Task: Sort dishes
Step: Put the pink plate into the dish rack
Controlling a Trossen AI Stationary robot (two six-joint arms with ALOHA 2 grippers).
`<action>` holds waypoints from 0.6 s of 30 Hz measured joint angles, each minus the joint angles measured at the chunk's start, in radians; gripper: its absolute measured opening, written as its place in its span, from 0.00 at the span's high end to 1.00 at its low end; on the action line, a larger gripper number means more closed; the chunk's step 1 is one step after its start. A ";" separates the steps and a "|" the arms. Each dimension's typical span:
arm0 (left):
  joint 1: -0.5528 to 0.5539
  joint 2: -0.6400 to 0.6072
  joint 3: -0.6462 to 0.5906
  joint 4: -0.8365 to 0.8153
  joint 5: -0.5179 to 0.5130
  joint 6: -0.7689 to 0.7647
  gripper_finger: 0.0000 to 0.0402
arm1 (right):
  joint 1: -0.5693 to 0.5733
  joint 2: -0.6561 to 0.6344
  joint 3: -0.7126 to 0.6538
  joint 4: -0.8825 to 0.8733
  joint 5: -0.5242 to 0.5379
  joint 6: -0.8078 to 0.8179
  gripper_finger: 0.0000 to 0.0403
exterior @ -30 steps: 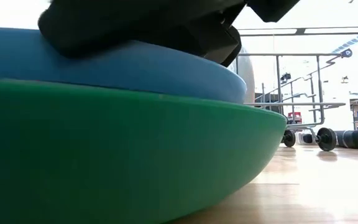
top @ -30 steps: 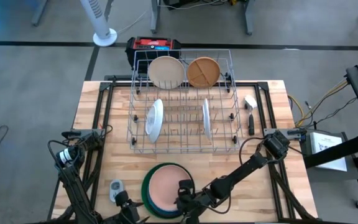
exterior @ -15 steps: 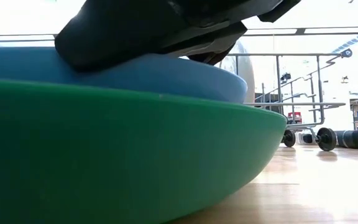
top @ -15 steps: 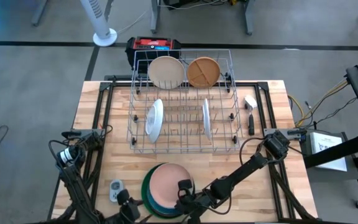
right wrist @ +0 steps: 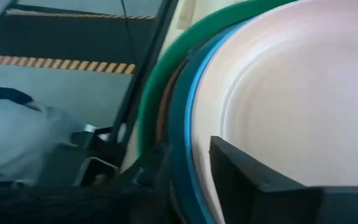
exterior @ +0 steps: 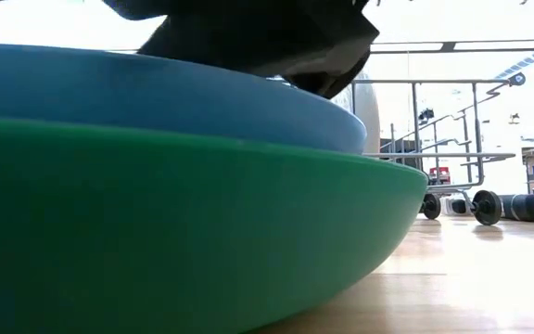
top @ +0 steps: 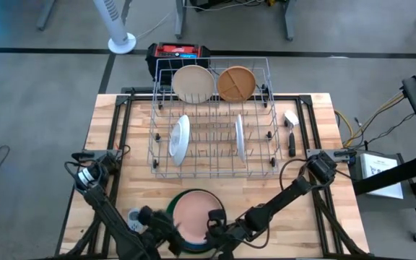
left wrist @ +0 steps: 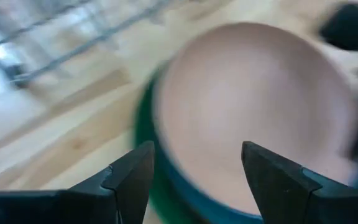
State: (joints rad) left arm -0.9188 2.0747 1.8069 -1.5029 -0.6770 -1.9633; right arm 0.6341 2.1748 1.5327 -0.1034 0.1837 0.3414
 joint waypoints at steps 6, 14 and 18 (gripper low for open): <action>0.010 0.000 -0.002 -0.066 0.062 -0.080 0.42 | 0.004 -0.005 0.000 0.001 -0.002 0.006 0.60; 0.048 0.002 -0.003 -0.007 0.114 -0.003 0.42 | 0.003 -0.045 0.001 -0.071 -0.002 0.001 0.53; 0.079 0.002 -0.003 -0.020 0.158 0.097 0.43 | 0.003 -0.075 0.002 -0.136 -0.002 0.002 0.52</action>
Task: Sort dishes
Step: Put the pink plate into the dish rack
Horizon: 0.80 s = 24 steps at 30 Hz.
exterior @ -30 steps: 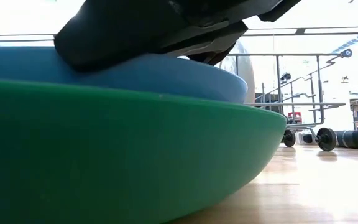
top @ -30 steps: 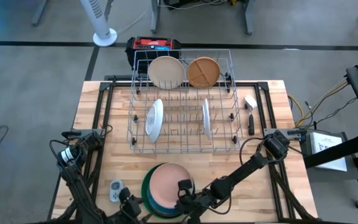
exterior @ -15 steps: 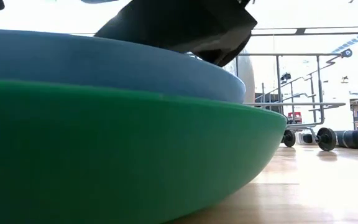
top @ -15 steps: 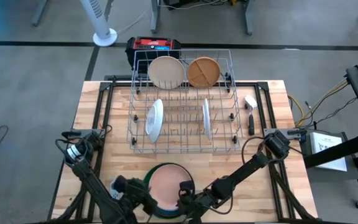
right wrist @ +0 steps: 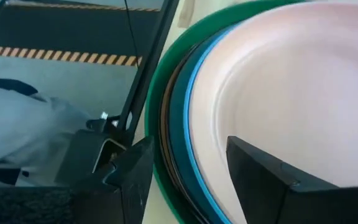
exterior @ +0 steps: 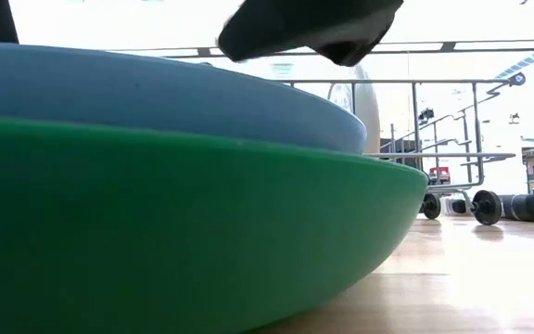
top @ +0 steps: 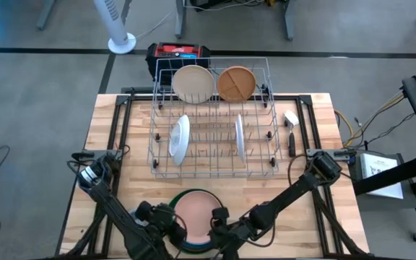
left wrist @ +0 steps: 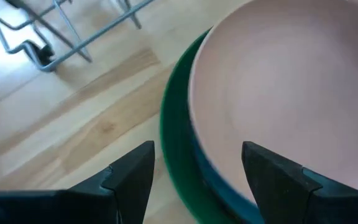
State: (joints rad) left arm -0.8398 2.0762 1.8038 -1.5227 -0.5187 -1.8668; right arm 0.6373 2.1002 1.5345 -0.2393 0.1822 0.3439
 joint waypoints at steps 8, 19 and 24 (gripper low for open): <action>0.050 0.000 0.000 0.002 0.021 0.125 0.49 | 0.002 -0.016 0.000 -0.066 0.000 0.026 0.52; 0.094 -0.001 -0.040 -0.004 -0.007 0.281 0.51 | 0.002 -0.019 0.000 -0.163 -0.001 0.051 0.52; 0.099 -0.044 -0.069 -0.021 -0.009 0.373 0.51 | 0.002 -0.042 0.000 -0.222 -0.002 0.060 0.51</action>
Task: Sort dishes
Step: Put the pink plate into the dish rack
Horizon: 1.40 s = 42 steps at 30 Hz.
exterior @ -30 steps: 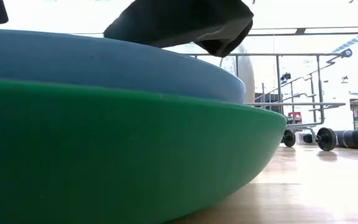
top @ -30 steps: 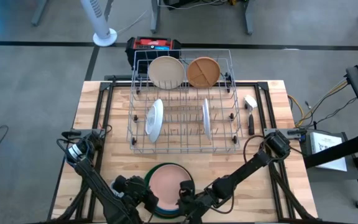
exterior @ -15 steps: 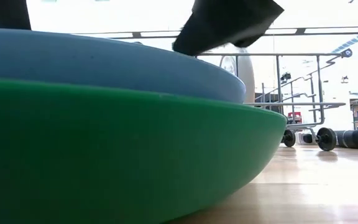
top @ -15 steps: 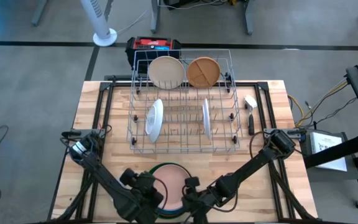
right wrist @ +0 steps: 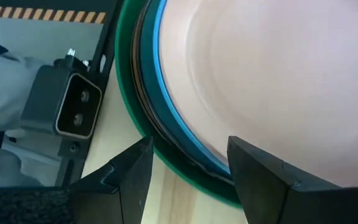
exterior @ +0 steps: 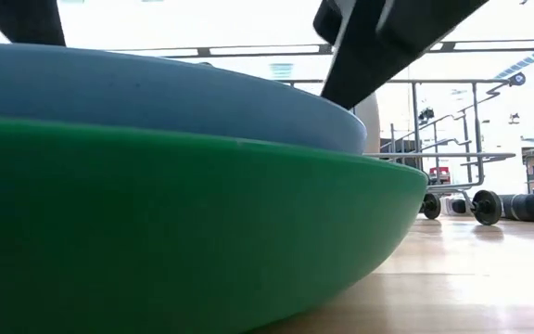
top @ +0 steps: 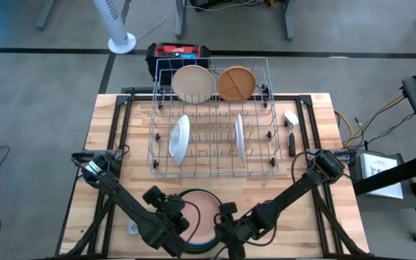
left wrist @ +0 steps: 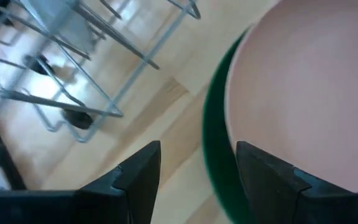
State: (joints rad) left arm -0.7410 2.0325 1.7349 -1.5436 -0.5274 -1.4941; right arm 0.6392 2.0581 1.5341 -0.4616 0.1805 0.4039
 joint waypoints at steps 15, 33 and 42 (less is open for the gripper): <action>-0.031 -0.306 -0.283 0.516 -0.055 0.153 0.51 | 0.035 -0.197 -0.158 -0.074 0.095 0.107 0.50; 0.030 -0.239 -0.427 0.589 0.065 -0.055 0.51 | 0.076 -0.395 -0.514 0.292 0.187 0.284 0.47; 0.031 -0.180 -0.435 0.611 0.081 -0.050 0.52 | 0.076 -0.394 -0.515 0.301 0.189 0.280 0.46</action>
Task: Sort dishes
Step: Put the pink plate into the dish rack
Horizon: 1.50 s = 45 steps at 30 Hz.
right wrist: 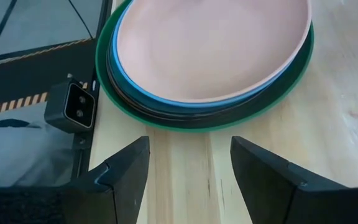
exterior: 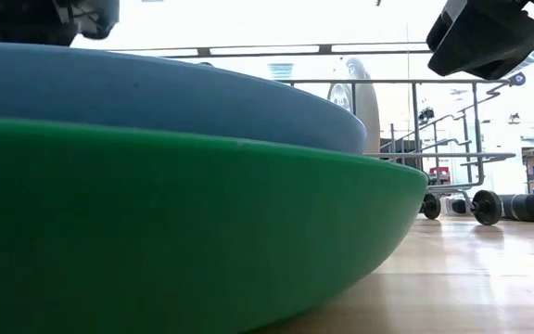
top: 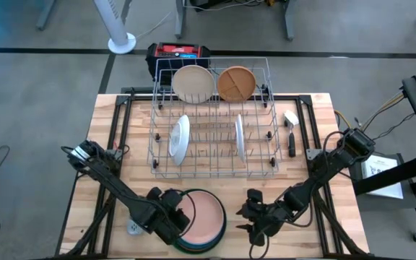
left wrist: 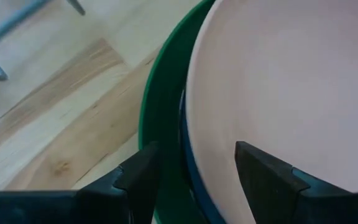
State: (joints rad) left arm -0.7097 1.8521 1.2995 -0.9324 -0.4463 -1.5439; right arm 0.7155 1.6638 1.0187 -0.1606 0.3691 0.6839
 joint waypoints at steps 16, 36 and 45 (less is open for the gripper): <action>0.000 0.015 0.027 -0.020 0.012 -0.010 0.67 | 0.000 0.000 0.000 0.011 0.000 -0.002 0.46; -0.004 0.015 0.156 -0.182 0.002 -0.001 0.99 | 0.000 0.000 0.000 0.016 0.001 -0.007 0.46; -0.002 0.015 0.190 -0.198 -0.039 -0.018 0.99 | 0.000 0.000 0.000 0.017 0.008 -0.008 0.47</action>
State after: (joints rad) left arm -0.7116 1.8668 1.4892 -1.1302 -0.4856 -1.5621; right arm 0.7155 1.6638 1.0187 -0.1439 0.3775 0.6761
